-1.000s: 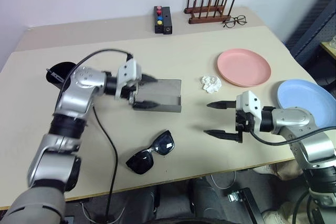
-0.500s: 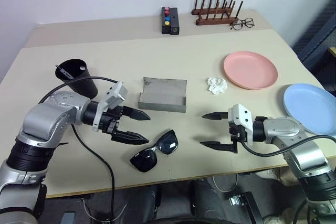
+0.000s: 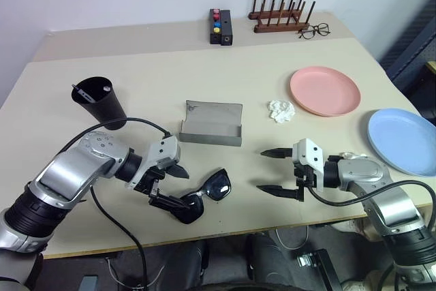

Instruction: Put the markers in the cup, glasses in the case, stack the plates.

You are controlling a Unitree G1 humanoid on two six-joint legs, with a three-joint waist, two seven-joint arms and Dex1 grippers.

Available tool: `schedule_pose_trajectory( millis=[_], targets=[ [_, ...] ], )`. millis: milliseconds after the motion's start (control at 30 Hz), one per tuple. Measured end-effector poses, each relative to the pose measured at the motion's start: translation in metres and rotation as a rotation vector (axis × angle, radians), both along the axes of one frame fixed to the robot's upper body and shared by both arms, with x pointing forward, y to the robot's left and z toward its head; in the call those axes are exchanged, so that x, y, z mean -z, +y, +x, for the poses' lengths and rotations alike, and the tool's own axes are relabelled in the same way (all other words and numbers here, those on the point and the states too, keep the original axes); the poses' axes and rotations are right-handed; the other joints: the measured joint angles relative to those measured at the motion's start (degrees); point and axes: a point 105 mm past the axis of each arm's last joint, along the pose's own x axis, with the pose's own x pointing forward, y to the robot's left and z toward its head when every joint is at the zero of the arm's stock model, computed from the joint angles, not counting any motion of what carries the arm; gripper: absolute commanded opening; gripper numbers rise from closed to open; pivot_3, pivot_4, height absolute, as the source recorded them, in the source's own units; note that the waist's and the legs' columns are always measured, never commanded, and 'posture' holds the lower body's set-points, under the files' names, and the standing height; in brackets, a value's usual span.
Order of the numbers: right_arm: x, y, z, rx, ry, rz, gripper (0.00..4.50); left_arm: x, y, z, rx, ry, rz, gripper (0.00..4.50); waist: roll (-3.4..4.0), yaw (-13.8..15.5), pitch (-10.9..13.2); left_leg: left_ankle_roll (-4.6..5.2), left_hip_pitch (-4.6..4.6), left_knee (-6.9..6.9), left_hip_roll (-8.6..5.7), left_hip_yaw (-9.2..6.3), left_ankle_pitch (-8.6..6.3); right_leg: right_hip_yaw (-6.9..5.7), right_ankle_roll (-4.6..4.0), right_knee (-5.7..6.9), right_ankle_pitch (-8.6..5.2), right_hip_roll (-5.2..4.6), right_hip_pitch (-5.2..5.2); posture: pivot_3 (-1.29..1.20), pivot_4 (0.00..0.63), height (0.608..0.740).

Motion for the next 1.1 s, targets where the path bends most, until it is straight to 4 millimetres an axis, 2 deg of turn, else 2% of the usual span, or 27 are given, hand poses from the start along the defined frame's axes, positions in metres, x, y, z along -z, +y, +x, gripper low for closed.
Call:
schedule_pose_trajectory(
  millis=[267,467,633,1100],
  targets=[
    [-0.005,0.003,0.0,-0.011,-0.052,-0.01,4.5,0.008,-0.01,0.008,-0.022,-0.056,-0.005,4.48,0.0,0.0,0.0,0.0,0.0,0.0,0.0,0.0,0.0,0.0,0.0,-0.01,0.0,0.0,0.01,0.0,0.15,0.74],
    [-0.004,0.002,0.001,-0.006,-0.057,-0.017,4.5,0.009,-0.013,0.003,-0.032,0.002,-0.018,4.48,0.0,0.0,0.0,0.01,0.0,0.0,0.0,0.0,0.0,0.0,0.0,-0.01,0.0,0.0,0.01,0.0,0.15,0.74],
    [-0.007,0.003,0.003,-0.01,-0.071,-0.024,4.5,-0.001,-0.018,-0.01,-0.009,0.12,-0.047,4.48,0.0,0.0,0.0,0.0,0.0,0.0,0.0,-0.01,0.0,-0.01,0.0,0.0,0.0,0.01,0.0,0.0,0.15,0.74],
    [-0.007,0.002,0.003,-0.002,-0.072,-0.024,4.5,-0.006,-0.018,-0.01,0.008,0.125,-0.041,4.48,0.0,0.0,0.0,0.0,0.0,-0.01,0.0,-0.01,0.0,-0.01,0.0,-0.08,0.0,0.01,0.04,0.0,0.15,0.74]
  ],
)
